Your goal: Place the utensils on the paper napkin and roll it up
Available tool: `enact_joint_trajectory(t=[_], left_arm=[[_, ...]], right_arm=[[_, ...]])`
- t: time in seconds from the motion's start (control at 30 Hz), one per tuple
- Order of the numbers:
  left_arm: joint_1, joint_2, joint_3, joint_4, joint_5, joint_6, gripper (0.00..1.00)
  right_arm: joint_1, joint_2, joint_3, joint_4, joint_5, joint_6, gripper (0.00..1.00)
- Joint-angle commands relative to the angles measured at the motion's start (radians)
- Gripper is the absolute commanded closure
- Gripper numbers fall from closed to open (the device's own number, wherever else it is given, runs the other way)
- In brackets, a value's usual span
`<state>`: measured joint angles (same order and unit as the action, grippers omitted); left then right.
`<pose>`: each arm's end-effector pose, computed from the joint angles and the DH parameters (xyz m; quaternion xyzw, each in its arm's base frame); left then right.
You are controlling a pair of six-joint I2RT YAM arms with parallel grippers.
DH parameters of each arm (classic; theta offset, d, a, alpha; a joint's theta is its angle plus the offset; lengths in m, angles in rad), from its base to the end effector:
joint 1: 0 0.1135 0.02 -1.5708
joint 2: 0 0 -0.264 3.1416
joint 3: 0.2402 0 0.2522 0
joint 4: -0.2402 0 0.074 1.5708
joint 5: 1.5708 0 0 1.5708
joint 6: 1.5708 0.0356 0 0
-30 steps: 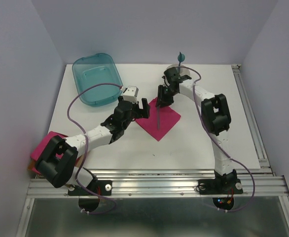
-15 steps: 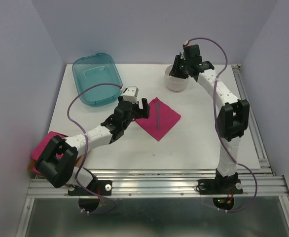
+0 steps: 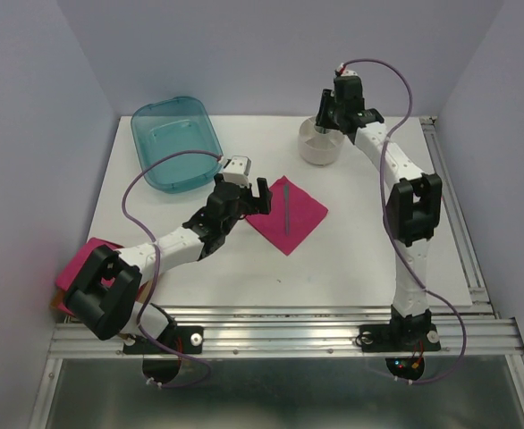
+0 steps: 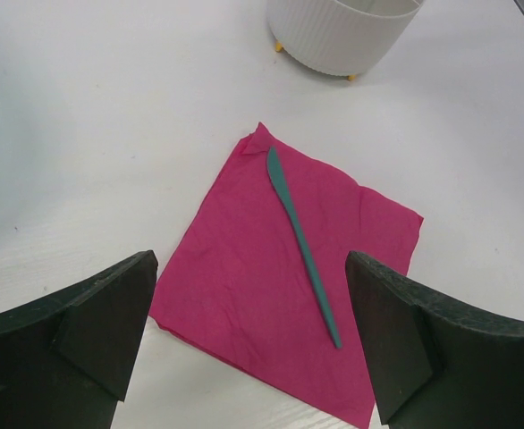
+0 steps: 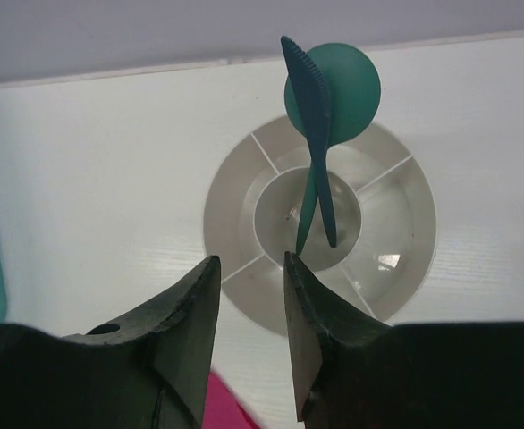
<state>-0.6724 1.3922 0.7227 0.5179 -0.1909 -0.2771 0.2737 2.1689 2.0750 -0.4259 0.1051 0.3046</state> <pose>0.2468 -0.1879 0.2519 0.0874 0.7527 -0.2322 0.6099 0.4950 0.1351 0.3141 0.0397 0.8634 0.0993 0.4931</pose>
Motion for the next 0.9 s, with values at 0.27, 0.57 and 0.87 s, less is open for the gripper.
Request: enact_joint_trajectory(t=[0.27,0.57,0.87], left_arm=[[-0.004,-0.002,0.05,0.019,-0.007,0.019,0.02],[-0.004,0.005,0.055,0.016,-0.002,0.021,0.02],[-0.004,0.011,0.06,0.013,-0.002,0.024,0.02]], right_arm=[[-0.002,0.124,0.169,0.111,0.131,-0.039,0.63],[-0.004,0.167,0.171,0.157,0.156,-0.048,0.64],[-0.004,0.19,0.177,0.203,0.189,-0.085,0.62]])
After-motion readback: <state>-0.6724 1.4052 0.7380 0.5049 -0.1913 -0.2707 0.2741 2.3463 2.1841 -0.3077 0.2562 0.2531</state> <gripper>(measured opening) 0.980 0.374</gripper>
